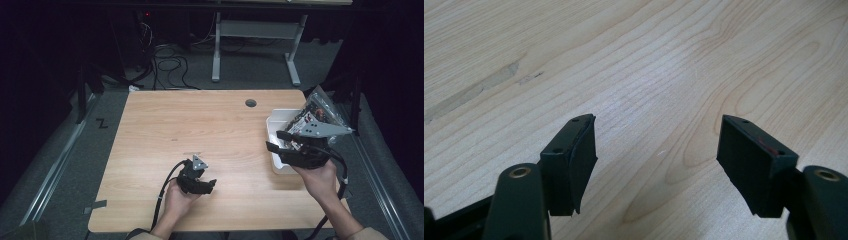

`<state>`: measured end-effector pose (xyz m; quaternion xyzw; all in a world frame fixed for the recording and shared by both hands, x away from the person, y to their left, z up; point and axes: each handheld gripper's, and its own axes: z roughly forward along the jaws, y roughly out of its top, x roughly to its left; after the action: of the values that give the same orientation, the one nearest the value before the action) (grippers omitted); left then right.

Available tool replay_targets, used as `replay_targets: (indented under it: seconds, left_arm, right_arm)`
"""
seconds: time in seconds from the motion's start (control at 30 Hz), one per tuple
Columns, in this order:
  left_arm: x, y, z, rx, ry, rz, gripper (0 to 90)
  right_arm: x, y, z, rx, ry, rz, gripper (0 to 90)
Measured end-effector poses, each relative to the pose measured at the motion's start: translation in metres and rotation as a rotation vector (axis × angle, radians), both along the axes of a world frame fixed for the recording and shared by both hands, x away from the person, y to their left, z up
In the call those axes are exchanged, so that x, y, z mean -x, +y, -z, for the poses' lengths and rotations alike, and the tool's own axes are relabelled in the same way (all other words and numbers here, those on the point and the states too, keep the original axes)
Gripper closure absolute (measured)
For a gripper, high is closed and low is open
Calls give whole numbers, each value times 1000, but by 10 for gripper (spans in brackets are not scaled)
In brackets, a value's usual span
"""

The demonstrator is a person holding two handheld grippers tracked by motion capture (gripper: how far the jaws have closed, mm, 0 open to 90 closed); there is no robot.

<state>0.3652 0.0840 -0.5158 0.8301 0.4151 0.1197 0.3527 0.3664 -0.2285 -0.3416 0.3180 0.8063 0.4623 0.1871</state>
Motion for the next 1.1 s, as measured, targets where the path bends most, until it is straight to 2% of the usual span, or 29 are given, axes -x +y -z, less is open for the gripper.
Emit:
replay_targets:
  seconds: [0.13, 0.23, 0.43, 1.1]
  left_arm:
    - [0, 0, 1, -1, 5, -4, 326]
    - [0, 0, 1, -6, 5, -3, 326]
    - [0, 0, 2, -3, 9, -7, 327]
    - [0, 0, 2, -3, 10, -6, 328]
  right_arm:
    - [4, 0, 6, -2, 3, -18, 473]
    - [9, -1, 11, -21, 7, -35, 470]
    - [15, 0, 20, -9, 18, -53, 468]
    - [32, 0, 59, -26, 96, -84, 468]
